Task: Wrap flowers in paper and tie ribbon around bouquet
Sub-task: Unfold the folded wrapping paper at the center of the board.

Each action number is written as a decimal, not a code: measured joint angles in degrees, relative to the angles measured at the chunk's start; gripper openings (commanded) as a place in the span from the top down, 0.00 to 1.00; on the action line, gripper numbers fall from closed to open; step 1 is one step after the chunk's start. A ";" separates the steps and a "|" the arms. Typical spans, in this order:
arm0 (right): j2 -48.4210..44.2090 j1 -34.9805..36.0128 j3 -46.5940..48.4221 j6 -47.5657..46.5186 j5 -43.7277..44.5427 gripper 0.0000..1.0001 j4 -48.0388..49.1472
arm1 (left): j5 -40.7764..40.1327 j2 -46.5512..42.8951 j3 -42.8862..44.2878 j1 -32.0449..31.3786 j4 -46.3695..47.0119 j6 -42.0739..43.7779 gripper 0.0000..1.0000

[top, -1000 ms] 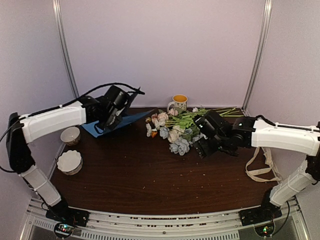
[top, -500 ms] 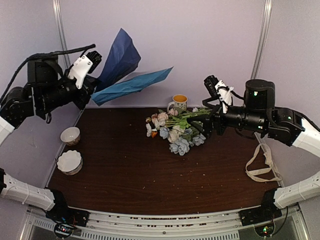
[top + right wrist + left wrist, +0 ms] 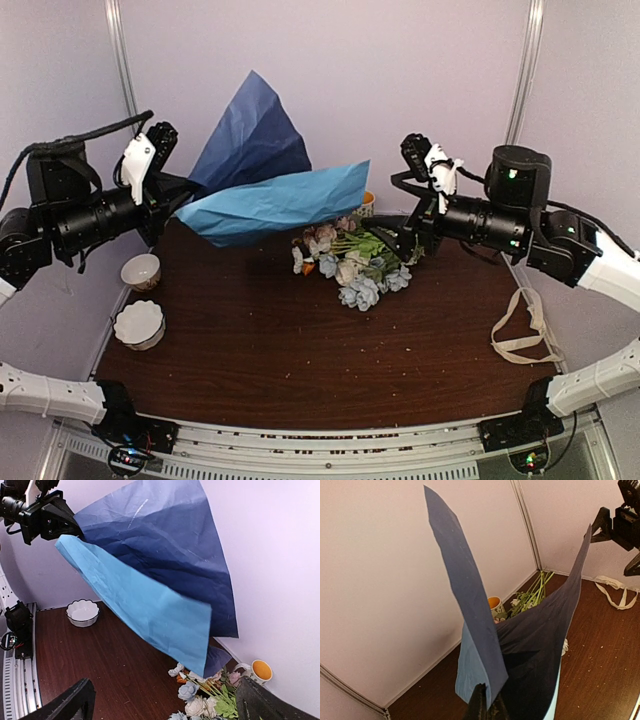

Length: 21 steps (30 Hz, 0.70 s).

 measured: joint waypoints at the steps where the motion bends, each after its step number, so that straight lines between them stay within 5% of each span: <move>1: 1.09 0.00 0.33 -0.20 -0.72 0.00 0.37 | 0.61 0.11 -0.70 0.00 0.50 -0.85 1.00; 11: 9.51 -0.50 2.84 -3.39 -4.42 0.00 1.62 | 2.23 -0.33 -1.60 0.00 2.36 -4.44 1.00; 13: 9.60 -0.90 2.93 -3.65 -6.34 0.07 2.34 | 2.19 -0.87 -2.21 0.00 2.56 -4.79 1.00; 15: 10.19 -1.03 3.48 -3.67 -8.28 0.31 2.58 | 1.92 -1.53 -3.02 0.00 2.58 -5.22 1.00; 19: 12.68 -1.03 5.64 -3.91 -13.29 0.97 0.76 | -0.63 -2.29 -3.98 -0.02 2.14 -7.52 1.00; 21: 14.16 -1.05 7.30 -3.87 -15.21 1.00 -2.01 | -3.76 -2.19 -3.96 0.07 1.05 -10.29 1.00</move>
